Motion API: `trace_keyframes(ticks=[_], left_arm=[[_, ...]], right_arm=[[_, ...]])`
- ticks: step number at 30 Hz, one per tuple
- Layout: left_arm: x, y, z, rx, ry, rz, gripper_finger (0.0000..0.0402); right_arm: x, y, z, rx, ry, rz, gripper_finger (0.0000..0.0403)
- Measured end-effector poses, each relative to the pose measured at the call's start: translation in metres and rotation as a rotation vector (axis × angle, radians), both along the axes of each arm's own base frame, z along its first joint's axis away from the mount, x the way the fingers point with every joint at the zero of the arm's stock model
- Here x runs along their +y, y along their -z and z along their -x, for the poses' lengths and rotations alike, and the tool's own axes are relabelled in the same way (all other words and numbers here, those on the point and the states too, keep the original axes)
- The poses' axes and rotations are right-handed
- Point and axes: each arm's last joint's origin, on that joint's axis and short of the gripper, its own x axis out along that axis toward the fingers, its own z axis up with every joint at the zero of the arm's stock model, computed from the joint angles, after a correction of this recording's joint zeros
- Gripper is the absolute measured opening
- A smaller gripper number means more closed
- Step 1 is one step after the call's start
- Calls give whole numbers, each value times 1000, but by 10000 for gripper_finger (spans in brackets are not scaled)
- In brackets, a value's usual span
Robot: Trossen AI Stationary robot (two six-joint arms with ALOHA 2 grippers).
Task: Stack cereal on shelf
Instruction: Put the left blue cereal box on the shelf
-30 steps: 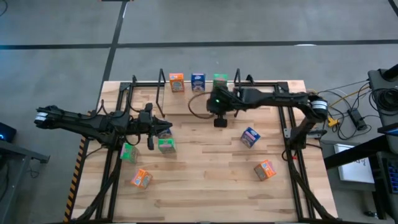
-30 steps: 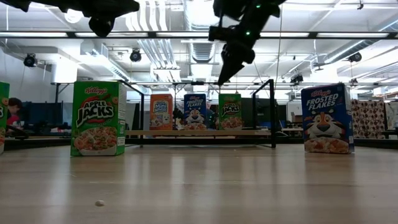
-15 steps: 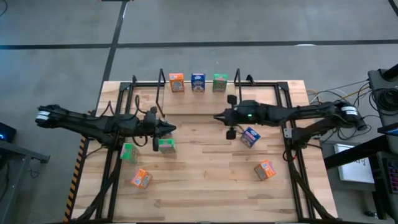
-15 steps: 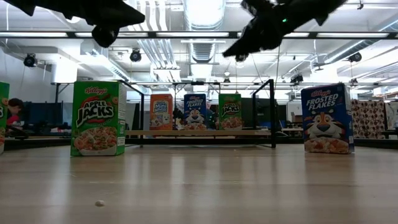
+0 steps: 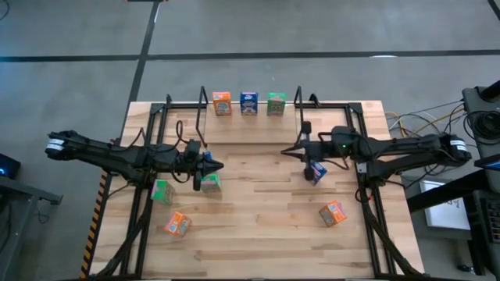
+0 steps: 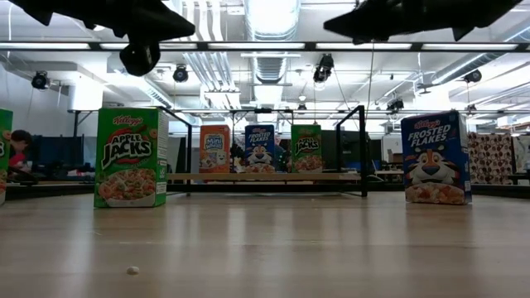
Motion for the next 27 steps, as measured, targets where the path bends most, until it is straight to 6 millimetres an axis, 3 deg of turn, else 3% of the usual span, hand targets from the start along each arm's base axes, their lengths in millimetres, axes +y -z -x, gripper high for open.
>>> trace_keyframes(ticks=[11,16,21,27], left_arm=[[0,-5,-1,-32,-5,28,0],[-2,-15,-13,8,-6,24,14],[-3,-21,-26,283,-14,-21,39],[-3,-23,-32,670,-26,-76,97]], right_arm=[[3,7,14,-104,-68,72,9],[4,5,15,-119,-68,75,9],[3,5,15,-114,-67,79,9],[3,6,15,-114,-65,83,9]])
